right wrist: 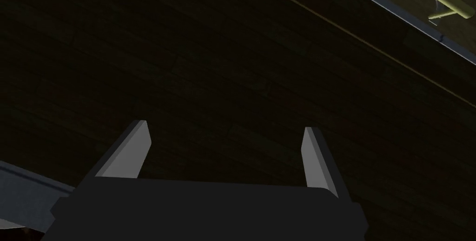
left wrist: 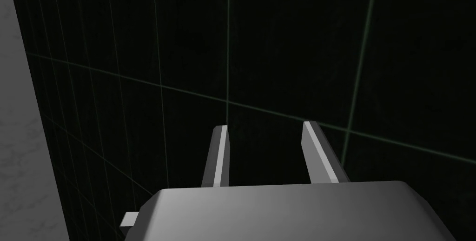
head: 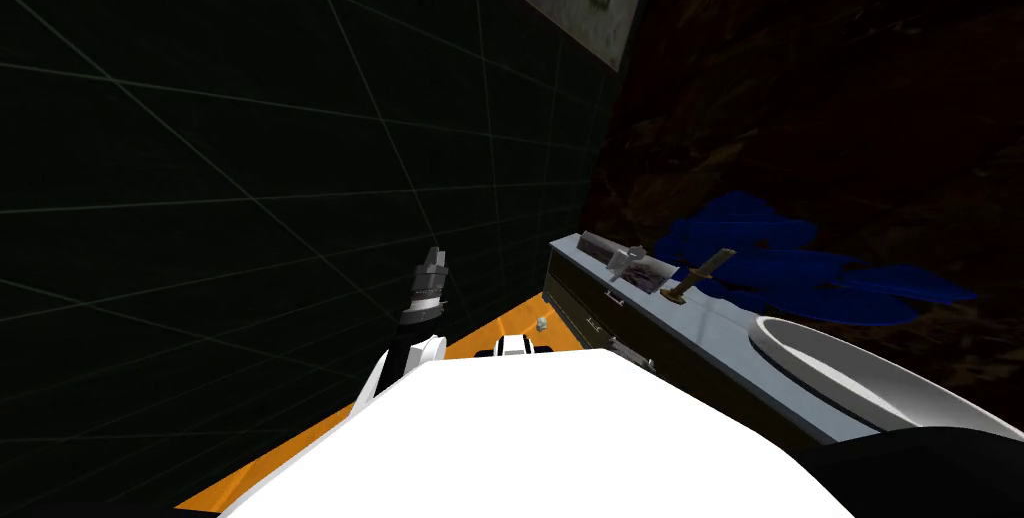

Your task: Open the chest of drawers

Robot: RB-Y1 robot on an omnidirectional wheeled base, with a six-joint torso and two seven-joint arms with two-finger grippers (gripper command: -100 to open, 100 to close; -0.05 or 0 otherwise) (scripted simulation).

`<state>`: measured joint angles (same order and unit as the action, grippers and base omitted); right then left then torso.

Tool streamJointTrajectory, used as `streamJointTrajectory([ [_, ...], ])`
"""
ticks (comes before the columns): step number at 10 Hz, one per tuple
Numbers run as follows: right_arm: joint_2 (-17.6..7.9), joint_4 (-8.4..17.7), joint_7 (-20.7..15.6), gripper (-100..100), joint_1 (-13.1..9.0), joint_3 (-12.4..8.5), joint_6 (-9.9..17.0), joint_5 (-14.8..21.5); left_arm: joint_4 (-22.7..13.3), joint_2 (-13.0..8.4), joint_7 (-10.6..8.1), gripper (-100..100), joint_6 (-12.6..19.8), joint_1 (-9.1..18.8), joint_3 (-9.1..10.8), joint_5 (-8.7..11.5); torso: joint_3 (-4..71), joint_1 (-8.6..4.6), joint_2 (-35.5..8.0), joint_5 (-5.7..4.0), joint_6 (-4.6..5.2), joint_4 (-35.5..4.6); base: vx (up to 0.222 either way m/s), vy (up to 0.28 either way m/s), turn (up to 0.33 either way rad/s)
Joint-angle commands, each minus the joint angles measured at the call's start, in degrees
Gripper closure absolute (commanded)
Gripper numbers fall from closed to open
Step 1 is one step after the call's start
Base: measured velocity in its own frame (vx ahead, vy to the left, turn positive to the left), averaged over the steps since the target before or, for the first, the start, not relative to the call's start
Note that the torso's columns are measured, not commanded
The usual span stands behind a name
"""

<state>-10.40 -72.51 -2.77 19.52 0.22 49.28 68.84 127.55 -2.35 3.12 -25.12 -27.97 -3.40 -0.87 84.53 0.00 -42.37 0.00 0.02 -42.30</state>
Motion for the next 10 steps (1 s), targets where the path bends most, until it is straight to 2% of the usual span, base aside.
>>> streamJointTrajectory([
  [1, 0.01, 3.56, -0.17, -100, -0.92, -0.10, 4.15, 4.38, 0.00, 0.00, 0.00, 0, 0.00, 0.01, 0.00, 0.00, 0.02, -0.02, 0.07, -0.01, -0.05, 0.00, 0.047, -0.026, 0.101],
  [2, 0.14, 6.01, -0.67, -100, -1.48, -0.16, 5.83, 6.32, 0.00, 0.00, 0.00, 0, 0.00, 0.00, 0.00, 0.00, 0.03, -0.01, 0.06, -0.01, -0.01, 0.02, 0.060, -0.023, 0.151],
  [3, 0.14, 6.24, -0.67, -100, -1.48, -0.16, 7.46, 8.00, 0.00, 0.00, 0.00, 0, 0.00, 0.00, 0.00, 0.00, 0.06, 0.01, 0.12, 0.00, -0.03, 0.02, 0.059, -0.018, 0.072],
  [4, 0.33, 8.52, -1.18, -100, -2.04, -0.23, 9.14, 9.75, 0.00, 0.00, 0.00, 0, 0.00, 0.00, 0.00, 0.00, 0.07, 0.03, 0.11, 0.01, 0.00, 0.03, 0.064, -0.023, 0.099],
  [5, 0.33, 8.81, -1.18, -100, -2.04, -0.23, 10.84, 11.37, 0.00, 0.00, 0.00, 0, 0.00, 0.00, 0.00, 0.00, 0.06, 0.00, 0.12, 0.00, -0.03, 0.02, 0.052, -0.025, 0.065],
  [6, 0.33, 8.81, -1.18, -100, -2.04, -0.23, 10.88, 11.92, 0.00, 0.00, 0.00, 0, 0.00, 0.00, 0.00, 0.00, 0.03, 0.00, 0.06, 0.00, -0.01, 0.01, 0.019, -0.013, 0.005],
  [7, 0.56, 10.98, -1.68, -100, -2.60, -0.32, 13.52, 14.13, 0.00, 0.00, 0.00, 0, 0.00, 0.00, 0.00, 0.00, -0.03, 0.03, -0.04, 0.01, 0.00, -0.01, 0.027, -0.019, 0.121],
  [8, 0.56, 11.28, -1.68, -100, -2.60, -0.32, 14.04, 15.33, 0.00, 0.00, 0.00, 0, 0.00, 0.01, 0.00, 0.00, 0.00, 0.01, 0.02, 0.00, -0.04, -0.01, 0.039, -0.022, 0.064],
  [9, 0.84, 13.64, -2.18, -100, -3.16, -0.43, 16.19, 17.32, 0.00, 0.00, 0.00, 0, 0.00, 0.00, 0.00, 0.00, 0.05, -0.01, 0.09, 0.00, -0.01, 0.02, 0.061, -0.028, 0.091],
  [10, 0.84, 13.64, -2.18, -100, -3.16, -0.43, 17.06, 18.58, 0.00, 0.00, 0.00, 0, 0.00, 0.00, 0.00, 0.00, 0.10, -0.03, 0.18, -0.01, -0.03, 0.04, 0.051, -0.028, 0.061],
])
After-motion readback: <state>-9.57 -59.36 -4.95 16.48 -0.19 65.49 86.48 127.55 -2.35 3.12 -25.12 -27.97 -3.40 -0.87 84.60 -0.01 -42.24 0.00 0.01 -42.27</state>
